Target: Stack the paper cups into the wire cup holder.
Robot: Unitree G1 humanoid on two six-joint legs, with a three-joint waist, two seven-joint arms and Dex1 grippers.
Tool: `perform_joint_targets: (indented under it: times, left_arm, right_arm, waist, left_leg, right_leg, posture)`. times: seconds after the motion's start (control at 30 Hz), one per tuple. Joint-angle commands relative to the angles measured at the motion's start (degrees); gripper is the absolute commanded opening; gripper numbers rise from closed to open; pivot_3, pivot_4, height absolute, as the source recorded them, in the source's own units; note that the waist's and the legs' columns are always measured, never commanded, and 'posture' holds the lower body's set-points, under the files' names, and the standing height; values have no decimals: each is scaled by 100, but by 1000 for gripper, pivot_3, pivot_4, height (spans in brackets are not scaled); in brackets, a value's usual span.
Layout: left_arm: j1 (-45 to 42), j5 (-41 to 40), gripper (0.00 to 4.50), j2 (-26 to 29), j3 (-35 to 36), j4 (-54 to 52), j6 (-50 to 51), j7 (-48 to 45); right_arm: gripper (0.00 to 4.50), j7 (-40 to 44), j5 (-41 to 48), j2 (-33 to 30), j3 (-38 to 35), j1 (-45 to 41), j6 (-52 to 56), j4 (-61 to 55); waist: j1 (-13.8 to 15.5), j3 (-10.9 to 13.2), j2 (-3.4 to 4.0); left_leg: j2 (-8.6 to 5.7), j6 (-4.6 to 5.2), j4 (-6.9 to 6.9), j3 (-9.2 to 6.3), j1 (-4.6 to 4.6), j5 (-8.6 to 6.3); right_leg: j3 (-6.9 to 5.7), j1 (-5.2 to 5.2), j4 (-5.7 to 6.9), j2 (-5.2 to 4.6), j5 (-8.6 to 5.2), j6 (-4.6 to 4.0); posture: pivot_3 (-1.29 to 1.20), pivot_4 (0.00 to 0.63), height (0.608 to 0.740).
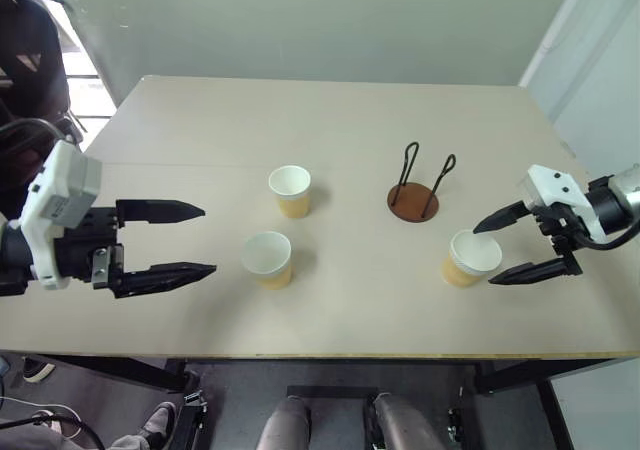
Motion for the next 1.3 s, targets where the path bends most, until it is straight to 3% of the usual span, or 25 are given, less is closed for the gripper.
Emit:
perform_joint_targets:
  times: [0.03, 0.2, 0.43, 0.63, 1.1, 1.3]
  left_arm:
    - [-92, -2, 4500, 60, 38, 6, -80, -39]
    - [-99, 32, 4500, 41, 15, 5, -86, 1]
    - [35, 43, 4500, 1, 166, -61, -31, 33]
    - [192, 26, 4500, -28, 311, -148, 1, 89]
    - [516, -4, 4500, -117, 614, -374, 63, 197]
    - [576, -86, 4500, -154, 776, -447, 127, 228]
  right_arm:
    - [4480, -96, -82, 80, -280, -201, -9, 40]
    - [4480, -1248, -735, 1027, -220, -1278, -131, 1401]
    - [4480, -1683, -1253, 1587, 12, -1821, 548, 2242]
    - [4480, -1936, -1597, 1893, 99, -2105, 939, 2882]
    - [4480, -1950, -1653, 2530, 47, -2249, 1251, 3345]
    - [4480, -2326, -1649, 2921, -87, -2380, 1251, 3653]
  waist:
    - [0, 0, 0]
    - [-77, 0, 1]
    - [-24, 0, 1]
    - [-25, 0, 1]
    - [-37, 0, 2]
    - [-37, 0, 2]
  left_leg:
    - [2, 0, 0, 0, 0, 0]
    - [14, 2, 8, 7, 9, 1]
    - [25, 6, 0, 2, -3, 2]
    - [26, 7, -4, 3, -12, -5]
    - [28, 6, -7, 5, -13, -9]
    - [28, 6, -7, 5, -14, -9]
  right_leg:
    - [0, 0, 0, 1, 0, 0]
    - [8, -1, 5, 7, 16, -2]
    - [3, -19, 5, 16, 23, -7]
    - [1, -29, 3, 15, 48, 33]
    - [-1, -37, 6, 15, 44, 19]
    - [-1, -37, 6, 15, 41, 10]
  posture:
    - [0, 150, 740]
    - [0, 150, 740]
    - [0, 150, 740]
    - [0, 150, 740]
    - [0, 150, 740]
    - [0, 150, 740]
